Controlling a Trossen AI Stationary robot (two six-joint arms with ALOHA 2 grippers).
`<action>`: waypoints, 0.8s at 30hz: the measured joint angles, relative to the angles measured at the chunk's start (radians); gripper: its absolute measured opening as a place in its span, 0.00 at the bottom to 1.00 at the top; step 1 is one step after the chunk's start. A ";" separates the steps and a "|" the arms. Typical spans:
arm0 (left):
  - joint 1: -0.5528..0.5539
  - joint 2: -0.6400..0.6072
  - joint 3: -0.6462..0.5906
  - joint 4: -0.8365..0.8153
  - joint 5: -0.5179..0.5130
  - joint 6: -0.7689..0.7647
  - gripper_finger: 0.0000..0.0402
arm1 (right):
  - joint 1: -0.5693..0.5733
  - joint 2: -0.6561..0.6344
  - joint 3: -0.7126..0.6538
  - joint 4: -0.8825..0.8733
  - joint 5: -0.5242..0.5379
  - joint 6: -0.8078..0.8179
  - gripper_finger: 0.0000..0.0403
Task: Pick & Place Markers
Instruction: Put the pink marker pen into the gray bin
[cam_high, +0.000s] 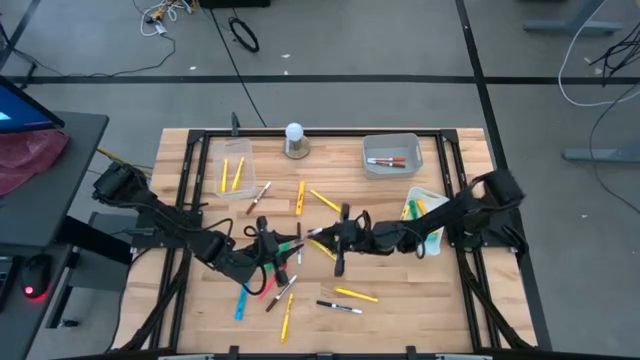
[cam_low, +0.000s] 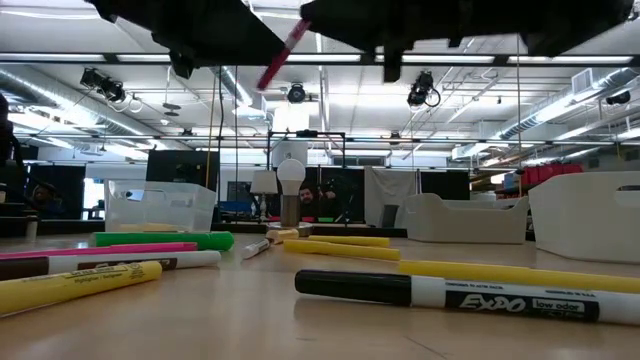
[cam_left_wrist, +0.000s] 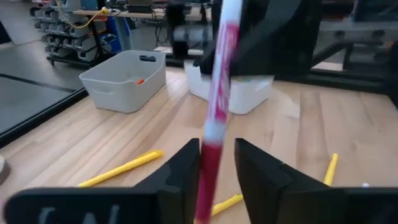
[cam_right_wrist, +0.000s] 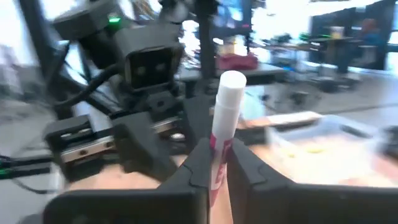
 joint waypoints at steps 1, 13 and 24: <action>0.000 0.000 0.000 -0.013 0.004 -0.010 0.30 | 0.001 -0.038 0.000 -0.066 0.041 -0.013 0.06; 0.018 0.000 0.000 -0.061 0.029 -0.077 0.50 | -0.392 -0.509 0.135 -1.351 0.194 -0.097 0.03; 0.031 0.000 0.000 -0.061 0.095 -0.078 0.46 | -0.910 -0.305 0.135 -1.500 -0.198 -0.528 0.03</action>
